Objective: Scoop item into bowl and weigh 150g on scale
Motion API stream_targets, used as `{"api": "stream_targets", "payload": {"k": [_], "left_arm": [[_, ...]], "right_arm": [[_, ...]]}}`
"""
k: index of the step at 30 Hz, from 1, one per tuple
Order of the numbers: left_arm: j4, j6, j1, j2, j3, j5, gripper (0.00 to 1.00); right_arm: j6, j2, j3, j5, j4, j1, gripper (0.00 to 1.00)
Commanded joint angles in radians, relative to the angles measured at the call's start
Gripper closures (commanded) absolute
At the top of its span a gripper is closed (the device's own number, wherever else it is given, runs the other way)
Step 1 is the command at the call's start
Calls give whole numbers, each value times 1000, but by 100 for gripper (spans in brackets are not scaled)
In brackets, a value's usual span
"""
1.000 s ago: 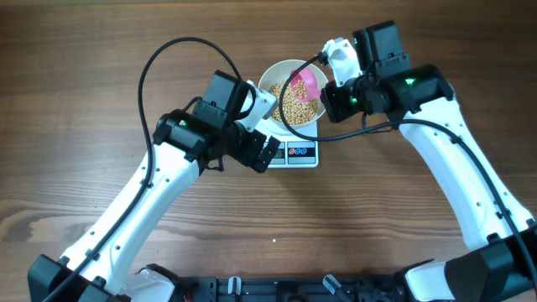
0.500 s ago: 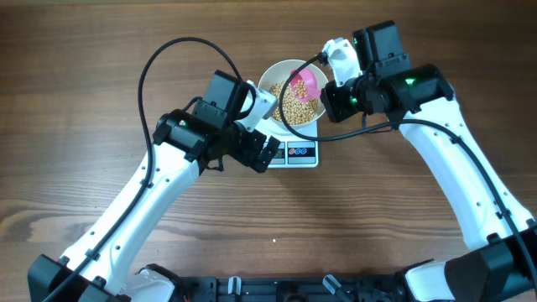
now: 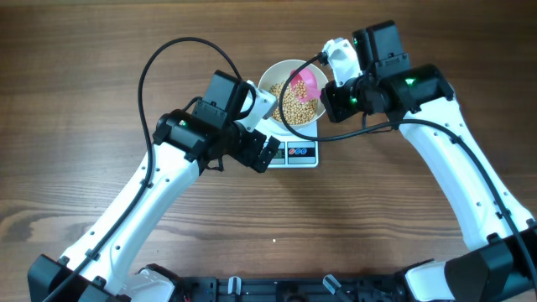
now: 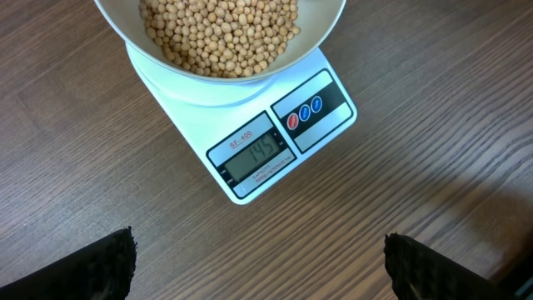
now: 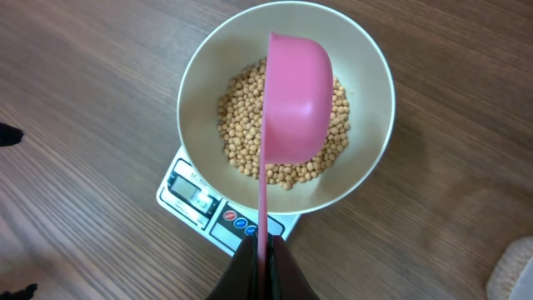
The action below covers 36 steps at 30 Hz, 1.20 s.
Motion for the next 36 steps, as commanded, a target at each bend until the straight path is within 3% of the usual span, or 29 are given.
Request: {"api": "stream_targets", "payload": {"k": [1,5,36], "left_arm": [[0,-9,6,-21,14,-6,0],[0,-10,6,-21,14,-6,0],[0,-10,6,-21,14,-6,0]], "right_arm": [[1,-21,28,-118,19,0,96],[9,-18,26,-22,-21,-18,96],[11,-18,26,-26,-6,-20,96]]}}
